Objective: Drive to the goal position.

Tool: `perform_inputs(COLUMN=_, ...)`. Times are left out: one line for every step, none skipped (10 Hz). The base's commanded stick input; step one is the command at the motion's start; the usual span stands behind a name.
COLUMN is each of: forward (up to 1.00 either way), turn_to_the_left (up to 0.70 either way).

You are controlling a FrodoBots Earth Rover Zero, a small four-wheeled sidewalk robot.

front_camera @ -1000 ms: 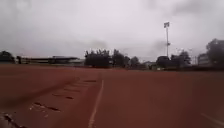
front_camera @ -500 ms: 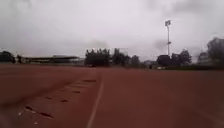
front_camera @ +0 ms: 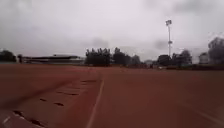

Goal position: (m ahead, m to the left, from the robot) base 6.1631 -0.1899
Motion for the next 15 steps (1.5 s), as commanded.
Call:
perform_inputs(forward=0.50, turn_to_the_left=0.00)
perform_inputs(forward=0.50, turn_to_the_left=0.00)
perform_inputs(forward=0.50, turn_to_the_left=0.00)
perform_inputs(forward=0.50, turn_to_the_left=0.00)
perform_inputs(forward=0.50, turn_to_the_left=0.00)
perform_inputs(forward=0.50, turn_to_the_left=0.00)
perform_inputs(forward=0.50, turn_to_the_left=0.00)
perform_inputs(forward=0.50, turn_to_the_left=0.00)
perform_inputs(forward=0.50, turn_to_the_left=0.00)
perform_inputs(forward=0.50, turn_to_the_left=0.00)
perform_inputs(forward=0.50, turn_to_the_left=0.00)
perform_inputs(forward=0.50, turn_to_the_left=0.00)
perform_inputs(forward=0.50, turn_to_the_left=0.00)
perform_inputs(forward=0.50, turn_to_the_left=0.00)
perform_inputs(forward=0.50, turn_to_the_left=0.00)
